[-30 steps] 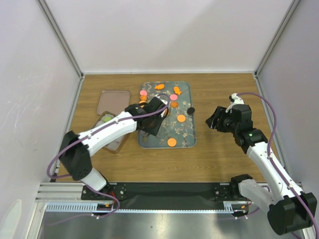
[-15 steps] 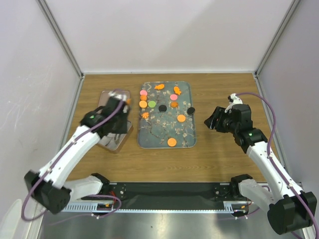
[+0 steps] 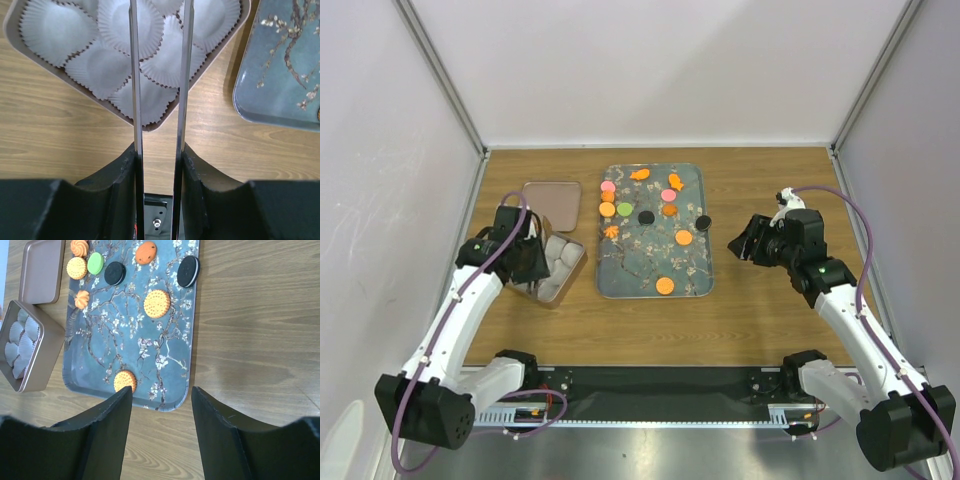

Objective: Pack the cookies

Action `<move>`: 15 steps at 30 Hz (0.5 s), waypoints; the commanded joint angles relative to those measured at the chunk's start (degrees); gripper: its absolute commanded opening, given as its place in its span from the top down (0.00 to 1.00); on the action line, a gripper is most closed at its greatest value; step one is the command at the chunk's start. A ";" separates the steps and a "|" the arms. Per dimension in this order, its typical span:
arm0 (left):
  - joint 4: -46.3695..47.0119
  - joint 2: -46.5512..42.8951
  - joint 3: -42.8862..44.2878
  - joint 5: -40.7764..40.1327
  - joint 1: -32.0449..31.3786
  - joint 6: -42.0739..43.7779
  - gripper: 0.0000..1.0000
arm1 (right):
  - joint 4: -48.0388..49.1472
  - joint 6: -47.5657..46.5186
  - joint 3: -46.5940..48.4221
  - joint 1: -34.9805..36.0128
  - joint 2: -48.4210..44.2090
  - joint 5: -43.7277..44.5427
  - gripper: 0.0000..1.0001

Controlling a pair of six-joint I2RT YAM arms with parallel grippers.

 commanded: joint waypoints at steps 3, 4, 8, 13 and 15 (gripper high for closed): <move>3.26 0.06 -1.56 3.01 0.35 1.25 0.65 | 1.63 0.23 -0.55 -0.20 -0.58 -0.71 0.43; 3.44 0.67 -1.82 2.92 0.35 1.34 0.65 | 1.72 0.23 -0.55 -0.29 -0.58 -0.80 0.43; 4.41 2.17 -2.35 2.92 0.53 1.69 0.65 | 1.89 0.31 -0.64 -0.20 -0.49 -0.89 0.43; 4.67 2.44 -2.70 3.36 0.53 1.34 0.63 | 1.72 0.31 -0.72 -0.20 -0.84 -0.71 0.43; 4.50 2.35 -3.05 3.62 0.53 1.08 0.62 | 1.89 0.40 -0.90 -0.20 -0.85 -0.80 0.43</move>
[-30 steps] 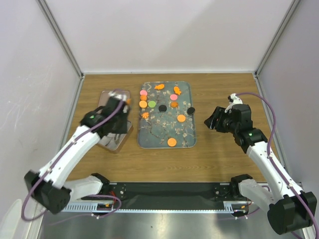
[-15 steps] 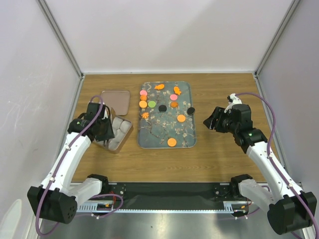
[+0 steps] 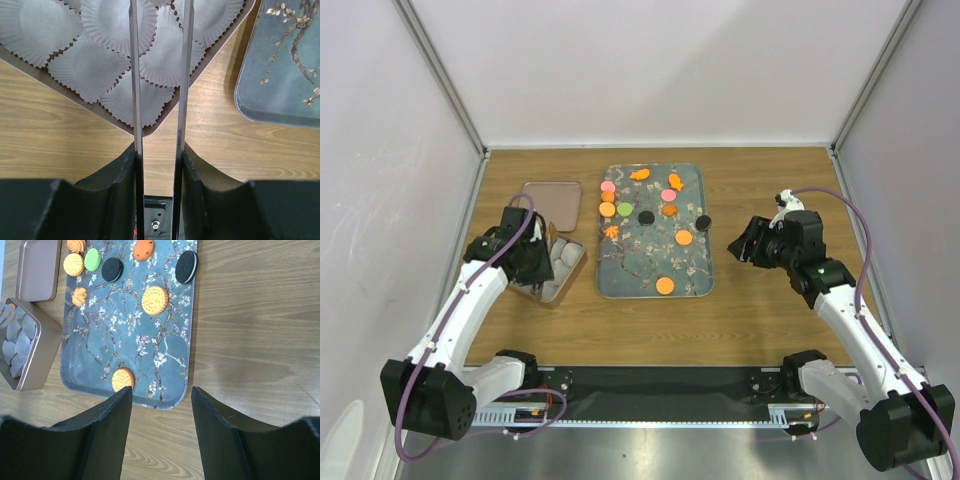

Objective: Pack the cookies

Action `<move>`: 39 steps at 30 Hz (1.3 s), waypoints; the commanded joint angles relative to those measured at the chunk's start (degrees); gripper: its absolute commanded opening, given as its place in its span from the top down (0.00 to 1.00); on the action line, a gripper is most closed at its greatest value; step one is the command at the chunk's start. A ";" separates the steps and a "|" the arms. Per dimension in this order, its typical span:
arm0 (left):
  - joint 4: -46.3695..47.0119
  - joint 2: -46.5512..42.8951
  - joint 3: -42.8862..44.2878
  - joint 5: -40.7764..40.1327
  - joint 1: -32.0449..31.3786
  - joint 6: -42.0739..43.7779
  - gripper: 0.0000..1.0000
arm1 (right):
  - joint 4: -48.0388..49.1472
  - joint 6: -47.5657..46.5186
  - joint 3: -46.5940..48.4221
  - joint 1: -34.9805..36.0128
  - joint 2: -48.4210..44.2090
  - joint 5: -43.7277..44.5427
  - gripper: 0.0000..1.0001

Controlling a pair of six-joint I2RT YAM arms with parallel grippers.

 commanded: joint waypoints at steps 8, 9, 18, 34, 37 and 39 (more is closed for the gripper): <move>1.48 -0.76 -1.09 1.46 0.42 0.09 0.60 | 1.85 0.40 -0.18 -0.20 -0.76 -0.89 0.43; 1.30 -0.93 -1.09 1.46 0.42 0.09 0.60 | 1.85 0.40 -0.09 -0.12 -0.84 -0.89 0.43; 1.13 -1.20 -1.00 1.55 0.51 0.36 0.54 | 1.85 0.49 -0.27 -0.12 -0.93 -1.07 0.43; -1.77 -2.61 7.50 -0.90 -3.42 1.68 0.52 | 2.11 0.49 -0.27 -0.03 -0.32 -0.98 0.43; -3.44 -0.07 10.77 -5.20 -10.27 0.36 0.51 | 2.11 0.31 -0.27 0.06 -0.14 -0.54 0.43; -3.44 1.70 13.40 -6.27 -13.54 -0.61 0.50 | 2.11 0.31 -0.18 -0.03 -0.05 -0.28 0.43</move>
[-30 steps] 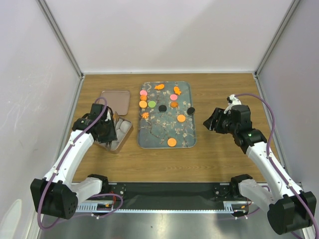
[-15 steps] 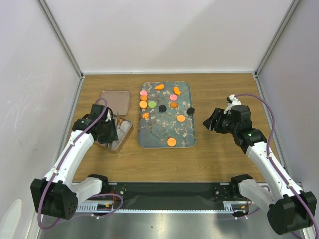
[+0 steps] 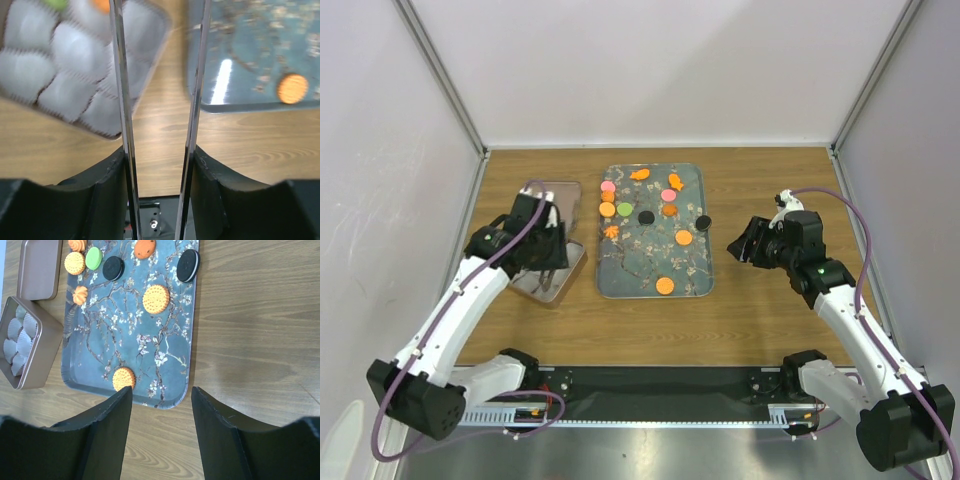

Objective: Pack the cookies

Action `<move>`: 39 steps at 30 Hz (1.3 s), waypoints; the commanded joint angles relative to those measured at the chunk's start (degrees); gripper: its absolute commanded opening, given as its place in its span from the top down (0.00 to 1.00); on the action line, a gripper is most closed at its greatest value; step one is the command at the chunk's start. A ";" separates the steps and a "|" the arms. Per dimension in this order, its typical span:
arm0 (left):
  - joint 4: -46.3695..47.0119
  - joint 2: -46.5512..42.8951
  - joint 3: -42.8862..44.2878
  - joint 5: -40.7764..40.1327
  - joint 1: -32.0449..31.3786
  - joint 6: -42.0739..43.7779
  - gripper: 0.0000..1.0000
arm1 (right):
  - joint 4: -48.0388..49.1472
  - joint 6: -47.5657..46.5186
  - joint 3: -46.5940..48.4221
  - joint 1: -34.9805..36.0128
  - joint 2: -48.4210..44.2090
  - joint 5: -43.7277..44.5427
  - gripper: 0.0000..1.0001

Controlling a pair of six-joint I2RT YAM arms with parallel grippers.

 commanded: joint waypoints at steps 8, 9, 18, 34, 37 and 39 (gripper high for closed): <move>3.58 14.32 9.33 -6.00 -14.33 -1.34 0.48 | 1.89 0.23 -0.07 -0.03 -0.05 1.02 0.43; 4.11 15.29 9.42 -5.65 -14.42 -1.07 0.48 | 1.89 0.23 -0.07 -0.03 0.03 1.02 0.43; 7.02 24.53 10.12 -6.17 -14.77 0.42 0.47 | 1.98 0.23 -0.24 0.06 -0.05 1.37 0.43; 8.34 29.89 11.26 -5.74 -14.59 1.57 0.46 | 1.89 0.31 -0.42 0.06 -0.41 0.84 0.43; 8.69 30.16 11.00 -5.12 -14.51 1.65 0.46 | 2.07 0.31 -0.33 -0.03 -0.40 0.84 0.43; 8.78 30.59 10.82 -5.03 -14.33 1.65 0.46 | 1.98 0.31 -0.42 -0.03 -0.32 0.84 0.43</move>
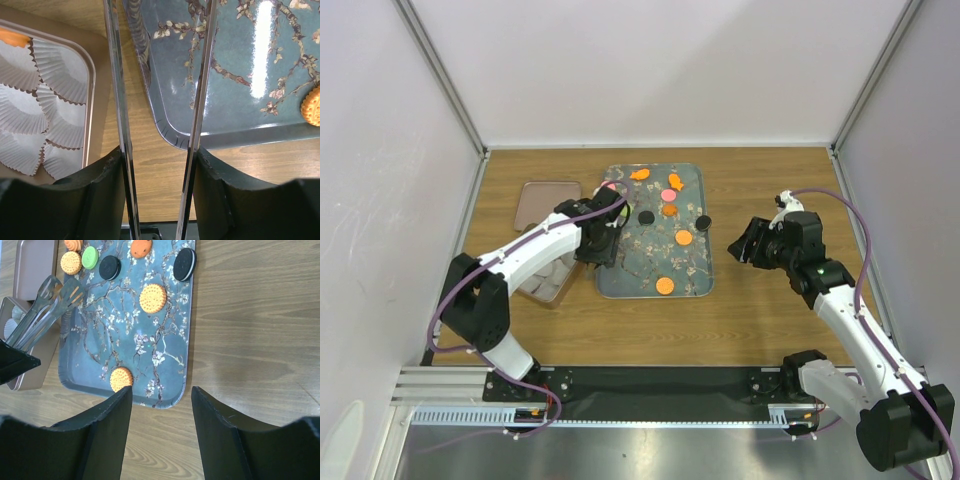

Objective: Pack the cookies

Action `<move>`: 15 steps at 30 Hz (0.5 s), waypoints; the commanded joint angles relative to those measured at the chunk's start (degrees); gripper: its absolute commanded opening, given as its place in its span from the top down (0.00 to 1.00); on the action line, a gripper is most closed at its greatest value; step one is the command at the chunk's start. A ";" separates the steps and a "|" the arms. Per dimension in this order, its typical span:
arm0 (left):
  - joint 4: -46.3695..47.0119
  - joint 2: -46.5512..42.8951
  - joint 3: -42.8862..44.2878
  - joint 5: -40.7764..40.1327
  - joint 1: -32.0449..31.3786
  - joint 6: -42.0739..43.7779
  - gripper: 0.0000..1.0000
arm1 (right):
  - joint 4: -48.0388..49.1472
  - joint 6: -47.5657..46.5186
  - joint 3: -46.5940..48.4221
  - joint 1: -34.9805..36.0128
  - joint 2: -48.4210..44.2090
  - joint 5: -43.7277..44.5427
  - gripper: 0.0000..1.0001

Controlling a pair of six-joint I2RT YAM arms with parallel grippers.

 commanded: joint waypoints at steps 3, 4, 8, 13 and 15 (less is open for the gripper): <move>2.03 0.39 1.90 0.67 0.75 0.85 0.47 | 1.87 0.40 -0.14 -0.03 -0.49 0.34 0.43; 2.03 0.48 1.73 0.85 1.02 0.76 0.47 | 1.87 0.40 -0.22 -0.03 -0.41 0.34 0.43; 2.64 0.04 0.85 2.08 1.55 0.67 0.47 | 1.96 0.40 -0.22 -0.03 -0.41 0.34 0.43; 3.17 0.39 0.15 4.01 2.07 1.11 0.48 | 1.87 0.40 -0.22 -0.03 -0.32 0.34 0.43; 3.08 0.57 -0.03 4.10 2.33 1.11 0.48 | 1.78 0.40 -0.22 -0.03 -0.41 0.34 0.43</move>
